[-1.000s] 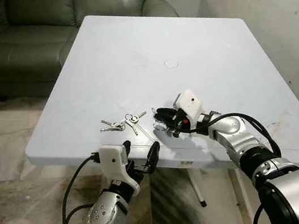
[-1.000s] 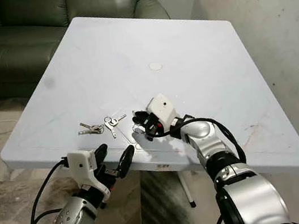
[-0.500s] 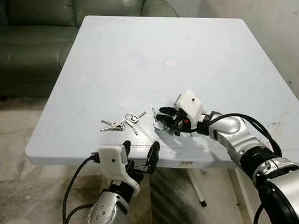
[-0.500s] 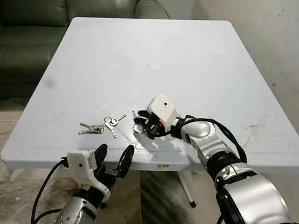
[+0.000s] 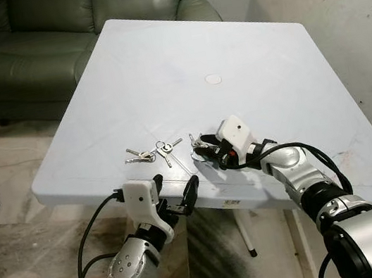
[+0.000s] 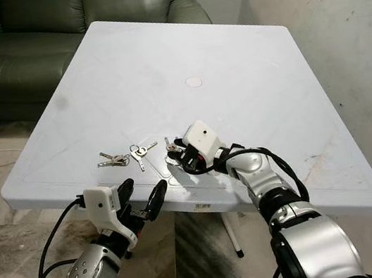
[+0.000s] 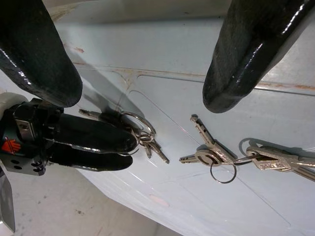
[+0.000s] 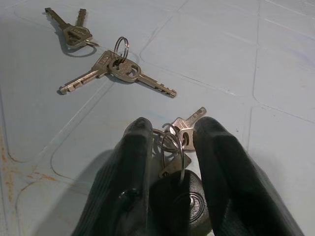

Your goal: Hang keys on a hook

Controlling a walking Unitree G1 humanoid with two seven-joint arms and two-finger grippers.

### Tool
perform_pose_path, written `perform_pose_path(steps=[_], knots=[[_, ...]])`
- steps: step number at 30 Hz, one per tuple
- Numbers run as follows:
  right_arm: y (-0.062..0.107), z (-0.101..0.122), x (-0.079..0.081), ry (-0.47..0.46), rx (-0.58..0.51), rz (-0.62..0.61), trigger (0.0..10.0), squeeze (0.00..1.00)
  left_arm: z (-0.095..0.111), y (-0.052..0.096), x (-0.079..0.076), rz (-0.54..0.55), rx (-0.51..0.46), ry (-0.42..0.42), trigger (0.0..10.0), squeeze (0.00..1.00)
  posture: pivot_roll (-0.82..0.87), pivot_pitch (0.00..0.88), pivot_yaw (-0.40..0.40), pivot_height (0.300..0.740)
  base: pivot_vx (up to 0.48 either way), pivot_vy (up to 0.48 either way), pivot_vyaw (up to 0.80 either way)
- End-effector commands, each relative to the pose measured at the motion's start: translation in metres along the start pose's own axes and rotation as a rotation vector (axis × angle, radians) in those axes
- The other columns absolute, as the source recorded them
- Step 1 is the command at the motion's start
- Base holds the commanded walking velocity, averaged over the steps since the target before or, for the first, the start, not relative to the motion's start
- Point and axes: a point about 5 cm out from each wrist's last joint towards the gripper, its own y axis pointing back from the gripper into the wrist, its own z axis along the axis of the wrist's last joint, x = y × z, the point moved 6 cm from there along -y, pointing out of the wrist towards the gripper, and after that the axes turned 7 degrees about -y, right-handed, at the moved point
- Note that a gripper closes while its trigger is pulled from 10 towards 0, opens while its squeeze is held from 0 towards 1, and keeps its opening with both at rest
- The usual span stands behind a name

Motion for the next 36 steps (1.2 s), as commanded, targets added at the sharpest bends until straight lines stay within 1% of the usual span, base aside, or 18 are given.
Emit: perform_pose_path(steps=[1,8,9,11,16,18,22,28,30,32,33,34,35,36], knots=[[0.005,-0.004,-0.006,0.006,0.008,-0.025,0.0,0.00,-0.006,-0.001,-0.006,-0.001,0.021,0.032,10.0,0.00,0.10,0.119,-0.169,0.740,0.000,0.000,0.00],[0.007,-0.003,-0.006,0.020,0.001,-0.013,0.0,0.00,-0.006,-0.001,-0.006,-0.001,0.019,0.032,10.0,0.00,0.10,0.122,-0.171,0.740,0.000,0.000,0.00],[0.008,-0.004,-0.006,-0.001,0.000,-0.015,0.0,0.00,-0.006,-0.001,-0.006,-0.001,0.019,0.033,10.0,0.00,0.10,0.122,-0.171,0.740,0.000,0.000,0.00],[0.008,-0.005,-0.007,0.014,0.008,-0.018,0.0,0.00,-0.006,-0.001,-0.006,-0.002,0.019,0.033,10.0,0.00,0.10,0.122,-0.169,0.740,0.000,0.000,0.00],[0.009,-0.007,-0.004,0.005,0.015,0.005,0.0,0.00,-0.005,-0.001,-0.006,-0.001,0.019,0.032,10.0,0.00,0.10,0.124,-0.169,0.740,0.000,0.000,0.00],[0.009,-0.008,-0.005,0.021,0.022,-0.002,0.0,0.00,-0.005,-0.001,-0.005,-0.001,0.018,0.032,10.0,0.00,0.10,0.124,-0.169,0.740,0.000,0.000,0.00],[0.011,-0.007,-0.002,0.001,0.004,0.024,0.0,0.00,-0.005,0.000,-0.004,0.003,0.019,0.036,10.0,0.00,0.10,0.125,-0.170,0.740,0.000,0.000,0.00],[0.010,-0.008,-0.004,-0.007,0.007,0.008,0.0,0.00,-0.006,0.000,-0.005,0.003,0.020,0.037,10.0,0.00,0.10,0.119,-0.171,0.740,0.000,0.000,0.00],[0.009,-0.003,-0.004,-0.062,-0.028,0.005,0.0,0.00,-0.006,0.000,-0.005,0.003,0.020,0.038,10.0,0.00,0.10,0.118,-0.171,0.740,0.000,0.000,0.00],[0.009,0.002,-0.009,-0.128,-0.068,-0.021,0.0,0.00,-0.006,0.000,-0.005,0.005,0.020,0.038,10.0,0.00,0.10,0.112,-0.172,0.740,0.000,0.000,0.00],[0.009,0.006,-0.015,-0.195,-0.104,-0.057,0.0,0.00,-0.006,-0.001,-0.005,0.007,0.019,0.037,10.0,0.00,0.10,0.112,-0.172,0.740,0.000,0.000,0.00],[0.009,0.010,-0.019,-0.241,-0.130,-0.080,0.0,0.00,-0.006,-0.001,-0.004,0.009,0.019,0.037,10.0,0.00,0.10,0.112,-0.172,0.740,0.000,0.000,0.00],[0.010,0.016,-0.025,-0.318,-0.181,-0.101,0.0,0.00,-0.006,-0.002,-0.004,0.013,0.018,0.039,10.0,0.00,0.11,0.105,-0.172,0.740,0.000,0.000,0.00],[0.011,0.018,-0.026,-0.347,-0.205,-0.101,0.0,0.00,-0.006,-0.002,-0.004,0.016,0.017,0.040,10.0,0.00,0.11,0.105,-0.172,0.740,0.000,0.000,0.00]])
